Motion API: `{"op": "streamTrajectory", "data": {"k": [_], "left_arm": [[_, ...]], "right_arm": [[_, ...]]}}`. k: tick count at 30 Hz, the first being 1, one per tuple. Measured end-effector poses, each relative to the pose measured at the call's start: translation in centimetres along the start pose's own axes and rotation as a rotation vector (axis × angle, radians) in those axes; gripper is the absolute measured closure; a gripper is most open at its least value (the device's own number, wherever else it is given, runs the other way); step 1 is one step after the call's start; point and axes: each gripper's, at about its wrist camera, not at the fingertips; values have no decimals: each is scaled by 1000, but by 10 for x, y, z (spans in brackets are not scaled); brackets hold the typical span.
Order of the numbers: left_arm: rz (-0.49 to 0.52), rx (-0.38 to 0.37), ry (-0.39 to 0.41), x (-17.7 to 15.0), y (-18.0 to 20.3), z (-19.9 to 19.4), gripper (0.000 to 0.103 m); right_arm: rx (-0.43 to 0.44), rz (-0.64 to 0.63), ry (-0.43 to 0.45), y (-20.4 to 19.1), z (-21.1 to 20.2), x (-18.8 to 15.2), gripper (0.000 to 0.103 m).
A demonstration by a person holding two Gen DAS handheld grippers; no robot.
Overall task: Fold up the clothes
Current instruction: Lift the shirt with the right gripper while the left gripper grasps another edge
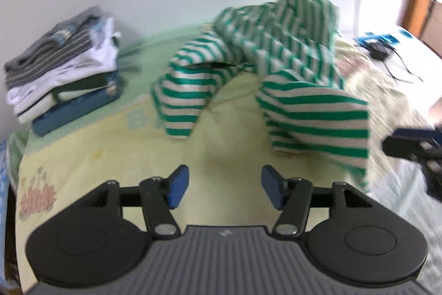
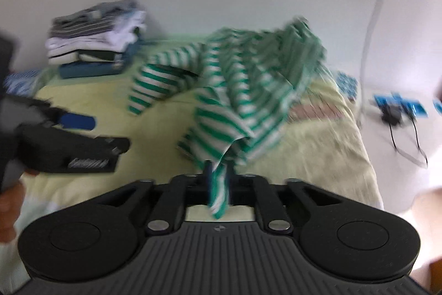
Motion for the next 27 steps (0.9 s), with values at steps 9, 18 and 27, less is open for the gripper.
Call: {"op": "streamTrajectory", "data": {"k": [9, 18, 27], "left_arm": [[76, -76, 30, 11, 35, 30, 9], [3, -82, -1, 51, 37, 72, 1], [-51, -70, -76, 50, 45, 104, 18]], "right_arm": [[-128, 213, 30, 51, 34, 29, 33], [-199, 231, 36, 89, 117, 87, 28], [-205, 220, 28, 108, 185, 132, 26]]}}
Point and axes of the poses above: each gripper's, at about its wrist camera, not at the fingertips, and z roughly the way its jaws point, y to its right, x to its top, and after that the axes turned 6 degrees about -x, right-handed
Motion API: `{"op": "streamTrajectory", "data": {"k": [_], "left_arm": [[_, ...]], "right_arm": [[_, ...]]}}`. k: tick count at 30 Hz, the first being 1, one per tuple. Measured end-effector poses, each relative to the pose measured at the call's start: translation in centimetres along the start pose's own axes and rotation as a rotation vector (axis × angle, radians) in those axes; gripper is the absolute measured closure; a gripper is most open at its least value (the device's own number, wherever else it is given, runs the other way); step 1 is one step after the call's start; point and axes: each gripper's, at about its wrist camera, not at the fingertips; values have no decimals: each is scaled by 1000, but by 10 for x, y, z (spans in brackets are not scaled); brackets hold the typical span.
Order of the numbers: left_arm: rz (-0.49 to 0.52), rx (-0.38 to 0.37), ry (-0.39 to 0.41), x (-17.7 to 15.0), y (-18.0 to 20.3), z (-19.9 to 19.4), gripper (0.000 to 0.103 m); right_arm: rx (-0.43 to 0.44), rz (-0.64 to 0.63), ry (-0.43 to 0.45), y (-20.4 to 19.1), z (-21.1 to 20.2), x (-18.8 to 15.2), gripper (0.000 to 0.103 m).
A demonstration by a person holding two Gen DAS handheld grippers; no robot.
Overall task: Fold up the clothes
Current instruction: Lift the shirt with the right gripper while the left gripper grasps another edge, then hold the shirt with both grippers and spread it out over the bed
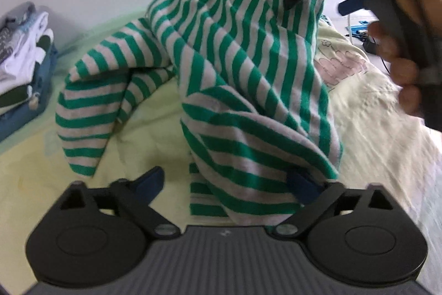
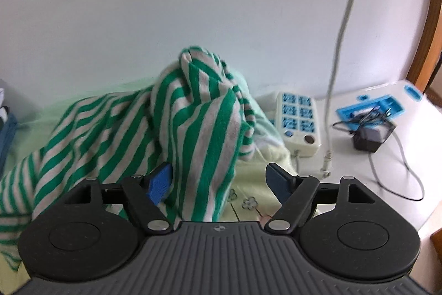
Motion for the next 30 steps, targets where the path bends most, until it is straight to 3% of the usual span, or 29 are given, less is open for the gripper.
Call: {"op": "streamTrajectory", "data": {"k": [2, 3, 4, 7, 10, 14, 18, 21, 30], "left_arm": [[-5, -24, -3, 3, 2, -1, 37], [-1, -21, 0, 4, 4, -2, 44], [9, -12, 3, 5, 7, -3, 59], [32, 3, 10, 5, 12, -6, 73], [20, 14, 25, 3, 7, -16, 96], [-26, 21, 56, 0, -9, -39, 98], [-65, 47, 105, -8, -26, -72, 98], [-77, 62, 122, -17, -36, -93, 98], [-135, 90, 107, -81, -77, -135, 98]], "right_arm": [[19, 9, -15, 1, 12, 1, 27], [36, 18, -22, 2, 18, 0, 37], [59, 37, -28, 5, 21, -2, 58], [98, 37, -15, 7, 21, -5, 84], [98, -77, 81, 0, -4, -11, 90], [164, -157, 173, 1, -55, -22, 90], [273, -107, 203, 16, -107, -27, 91], [306, -112, 224, 18, -140, -35, 91], [403, -87, 181, 23, -208, -81, 91]]}}
Point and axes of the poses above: each gripper's, at about its wrist camera, not at the fingertips, and z roughly the way its jaws point, y to its right, x to its top, and after that the axes turned 6 degrees about -x, right-handed
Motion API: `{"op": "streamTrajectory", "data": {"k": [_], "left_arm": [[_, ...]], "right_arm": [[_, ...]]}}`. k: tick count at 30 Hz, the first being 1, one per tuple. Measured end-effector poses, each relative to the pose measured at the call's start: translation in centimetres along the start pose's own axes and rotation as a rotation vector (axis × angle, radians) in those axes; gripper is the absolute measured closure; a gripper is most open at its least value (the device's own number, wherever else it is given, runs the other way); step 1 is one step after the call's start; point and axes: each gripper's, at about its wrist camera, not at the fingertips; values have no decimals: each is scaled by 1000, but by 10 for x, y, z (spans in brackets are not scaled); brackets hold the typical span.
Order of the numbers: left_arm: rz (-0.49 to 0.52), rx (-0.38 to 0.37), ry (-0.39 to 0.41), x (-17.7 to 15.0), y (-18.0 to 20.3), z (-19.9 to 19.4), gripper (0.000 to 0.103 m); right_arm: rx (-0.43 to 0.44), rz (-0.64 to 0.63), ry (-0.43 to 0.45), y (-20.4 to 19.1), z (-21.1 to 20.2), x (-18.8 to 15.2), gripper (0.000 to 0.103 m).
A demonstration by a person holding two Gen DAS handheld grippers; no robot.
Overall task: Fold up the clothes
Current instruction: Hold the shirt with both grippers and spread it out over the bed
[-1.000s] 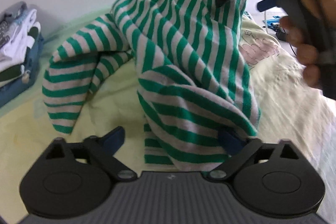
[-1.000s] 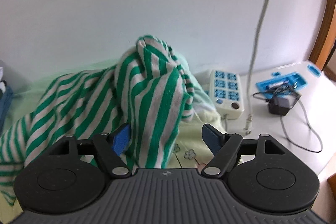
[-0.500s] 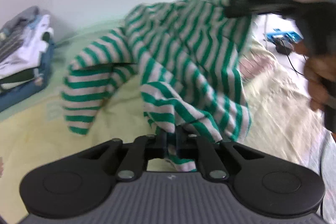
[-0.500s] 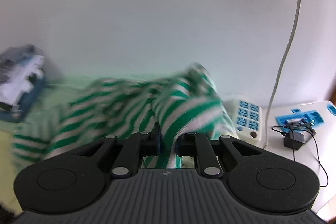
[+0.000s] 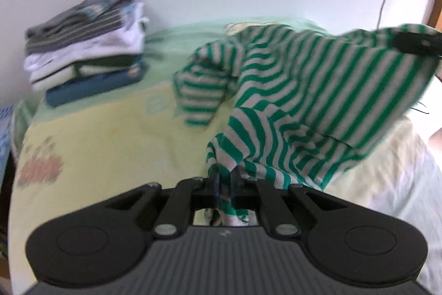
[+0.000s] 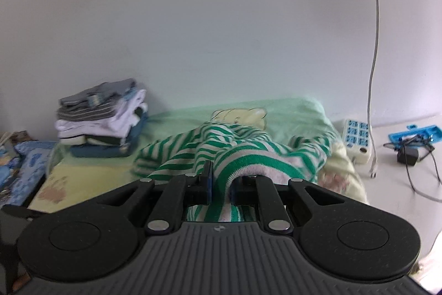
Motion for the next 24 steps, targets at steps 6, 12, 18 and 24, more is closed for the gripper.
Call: {"op": "streamTrajectory", "data": {"k": [6, 12, 18, 24], "left_arm": [[-57, 26, 13, -33, -43, -51, 98], [-45, 96, 29, -60, -83, -104, 98], [-7, 145, -2, -88, -115, -131, 97], [9, 213, -69, -113, -139, -127, 93]], "right_arm": [[71, 27, -7, -29, -50, -23, 91], [181, -30, -49, -73, -92, -44, 91], [232, -103, -193, -115, -106, -83, 90], [160, -167, -381, -136, -100, -124, 82]]}}
Point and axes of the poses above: each gripper's, at about its wrist camera, not at the fingertips, and z roughly the way its jaws point, y to its right, x to its top, and after that the axes turned 6 degrees about -x, right-handed
